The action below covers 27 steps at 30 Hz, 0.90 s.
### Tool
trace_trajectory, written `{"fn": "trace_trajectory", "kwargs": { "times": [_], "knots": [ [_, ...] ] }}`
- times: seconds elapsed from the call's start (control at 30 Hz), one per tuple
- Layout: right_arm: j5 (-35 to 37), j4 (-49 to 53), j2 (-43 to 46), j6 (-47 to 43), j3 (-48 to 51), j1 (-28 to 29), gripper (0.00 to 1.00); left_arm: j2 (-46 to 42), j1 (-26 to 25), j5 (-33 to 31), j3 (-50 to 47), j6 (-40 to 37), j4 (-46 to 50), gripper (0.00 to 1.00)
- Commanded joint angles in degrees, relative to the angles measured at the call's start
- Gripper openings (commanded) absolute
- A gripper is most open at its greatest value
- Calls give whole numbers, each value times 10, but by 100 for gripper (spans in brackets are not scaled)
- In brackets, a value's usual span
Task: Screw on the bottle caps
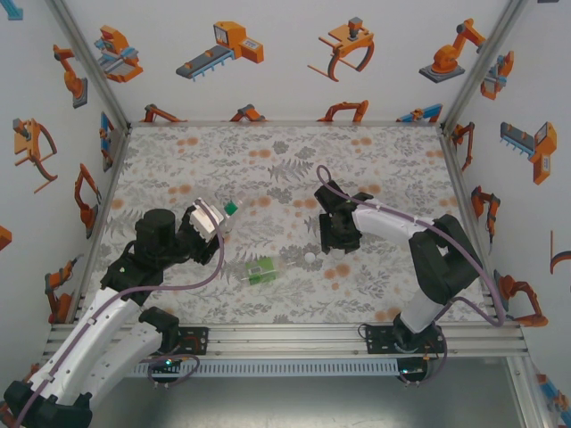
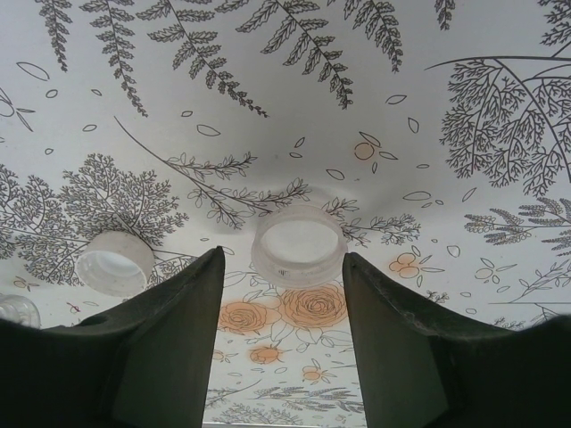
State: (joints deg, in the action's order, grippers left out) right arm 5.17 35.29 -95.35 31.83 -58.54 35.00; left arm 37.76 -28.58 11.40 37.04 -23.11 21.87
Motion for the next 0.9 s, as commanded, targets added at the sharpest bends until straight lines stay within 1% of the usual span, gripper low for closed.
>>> {"fn": "trace_trajectory", "kwargs": {
  "times": [0.0, 0.77, 0.87],
  "knots": [
    [2, 3, 0, -1, 7, -3, 52, -1, -3, 2, 5, 9, -14, 1],
    [5, 12, 21, -3, -5, -3, 52, 2, -3, 4, 5, 11, -14, 2],
    [3, 12, 21, -3, -5, -3, 50, 1, -3, 3, 5, 11, -14, 2]
  ]
}}
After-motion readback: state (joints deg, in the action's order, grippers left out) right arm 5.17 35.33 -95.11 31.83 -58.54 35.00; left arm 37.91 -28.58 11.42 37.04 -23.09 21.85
